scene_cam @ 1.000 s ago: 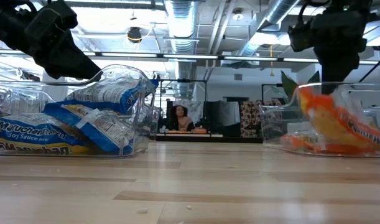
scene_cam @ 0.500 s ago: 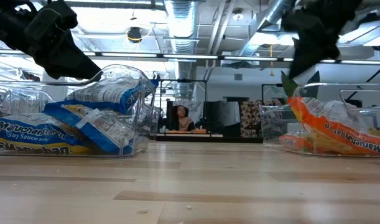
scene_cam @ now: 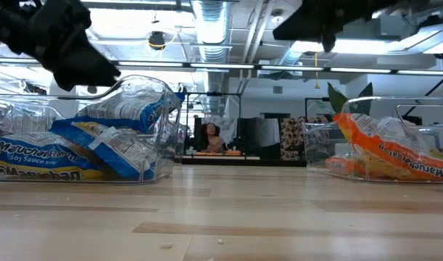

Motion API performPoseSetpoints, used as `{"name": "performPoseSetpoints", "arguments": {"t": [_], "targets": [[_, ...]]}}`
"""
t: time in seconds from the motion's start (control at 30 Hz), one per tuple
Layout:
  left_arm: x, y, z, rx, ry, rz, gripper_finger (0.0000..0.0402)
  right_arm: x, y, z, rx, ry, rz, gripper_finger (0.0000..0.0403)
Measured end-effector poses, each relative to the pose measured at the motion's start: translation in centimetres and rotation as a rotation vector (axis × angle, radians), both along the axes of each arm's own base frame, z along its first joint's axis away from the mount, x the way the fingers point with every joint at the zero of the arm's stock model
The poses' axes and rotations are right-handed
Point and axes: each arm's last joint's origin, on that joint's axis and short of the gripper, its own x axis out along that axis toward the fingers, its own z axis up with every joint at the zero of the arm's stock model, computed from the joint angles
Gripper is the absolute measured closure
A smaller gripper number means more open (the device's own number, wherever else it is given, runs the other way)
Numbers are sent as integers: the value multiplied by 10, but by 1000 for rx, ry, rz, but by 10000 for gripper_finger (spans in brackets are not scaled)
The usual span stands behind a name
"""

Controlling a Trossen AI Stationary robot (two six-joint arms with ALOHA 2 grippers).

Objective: Sort Maruchan noodles
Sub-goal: Put the orange noodle pack into the bottom right transparent bin

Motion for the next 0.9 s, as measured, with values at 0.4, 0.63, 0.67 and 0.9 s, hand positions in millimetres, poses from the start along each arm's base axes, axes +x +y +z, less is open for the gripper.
{"name": "performPoseSetpoints", "arguments": {"t": [0.4, 0.63, 0.67, 0.9], "targets": [[23, -16, 77, 45, -74, -450, 200, -5, -10, -22, 43, -77, 58, 332], [45, -63, 102, 12, 286, -708, 149, -5, -9, -22, 48, -79, 58, 332], [47, -71, 104, 20, 332, -740, 145, -5, -9, -22, 48, -79, 58, 332], [39, -114, 95, -59, 684, -792, 141, -5, -9, -23, 49, -72, 58, 332]]}}
